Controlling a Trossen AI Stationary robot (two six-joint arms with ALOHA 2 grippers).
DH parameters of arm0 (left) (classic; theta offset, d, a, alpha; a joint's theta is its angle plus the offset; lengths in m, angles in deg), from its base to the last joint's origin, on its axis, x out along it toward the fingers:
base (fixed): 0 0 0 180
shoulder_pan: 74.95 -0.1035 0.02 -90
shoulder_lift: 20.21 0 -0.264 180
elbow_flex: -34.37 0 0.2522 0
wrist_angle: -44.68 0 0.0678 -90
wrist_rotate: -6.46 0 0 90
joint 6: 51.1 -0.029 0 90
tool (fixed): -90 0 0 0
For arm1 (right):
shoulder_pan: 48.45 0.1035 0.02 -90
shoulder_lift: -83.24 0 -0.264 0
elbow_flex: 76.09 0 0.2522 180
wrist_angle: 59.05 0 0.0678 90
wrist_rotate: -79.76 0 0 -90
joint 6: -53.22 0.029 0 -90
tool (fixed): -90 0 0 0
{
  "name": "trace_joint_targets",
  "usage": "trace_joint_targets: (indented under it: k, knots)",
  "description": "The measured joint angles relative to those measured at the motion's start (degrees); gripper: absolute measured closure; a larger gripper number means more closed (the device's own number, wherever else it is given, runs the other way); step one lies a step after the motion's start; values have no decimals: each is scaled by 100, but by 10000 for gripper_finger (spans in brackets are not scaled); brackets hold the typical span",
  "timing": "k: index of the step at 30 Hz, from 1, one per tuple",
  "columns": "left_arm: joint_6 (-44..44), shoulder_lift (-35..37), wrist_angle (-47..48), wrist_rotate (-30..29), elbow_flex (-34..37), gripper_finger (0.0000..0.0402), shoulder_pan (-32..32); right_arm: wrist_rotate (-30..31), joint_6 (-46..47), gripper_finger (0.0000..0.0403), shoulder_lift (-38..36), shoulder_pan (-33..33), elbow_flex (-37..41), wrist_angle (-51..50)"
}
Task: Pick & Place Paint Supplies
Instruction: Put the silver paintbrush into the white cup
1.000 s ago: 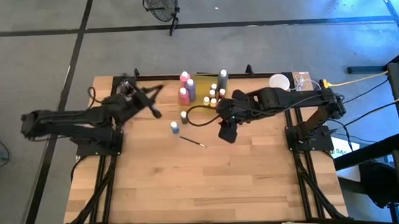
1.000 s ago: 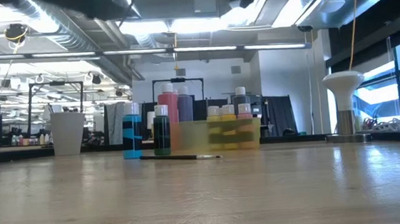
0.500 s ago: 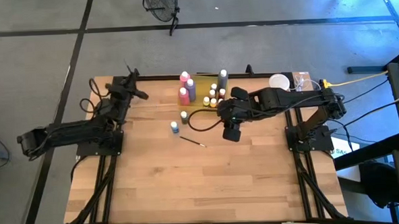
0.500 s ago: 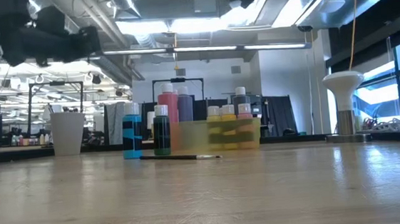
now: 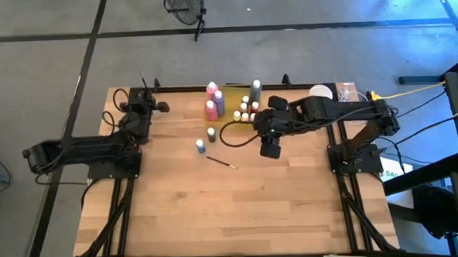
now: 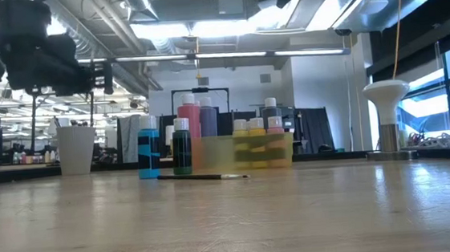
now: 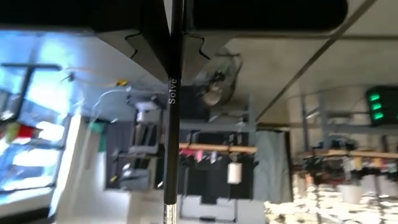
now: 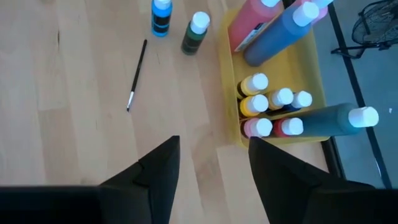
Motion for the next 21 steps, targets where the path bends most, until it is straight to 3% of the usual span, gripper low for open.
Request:
trace_joint_targets:
  k: [11, 16, 21]
  knots:
    - [1159, -738, 336, -971, 367, 388, 37, -64, -226, 211, -28, -155, 38, 17]
    - [476, -723, -271, -741, 369, 389, 130, -210, -288, 211, -24, -237, 81, 26]
    - [399, -731, -244, -768, 369, 389, 124, -214, -299, 211, -24, -264, 81, 73]
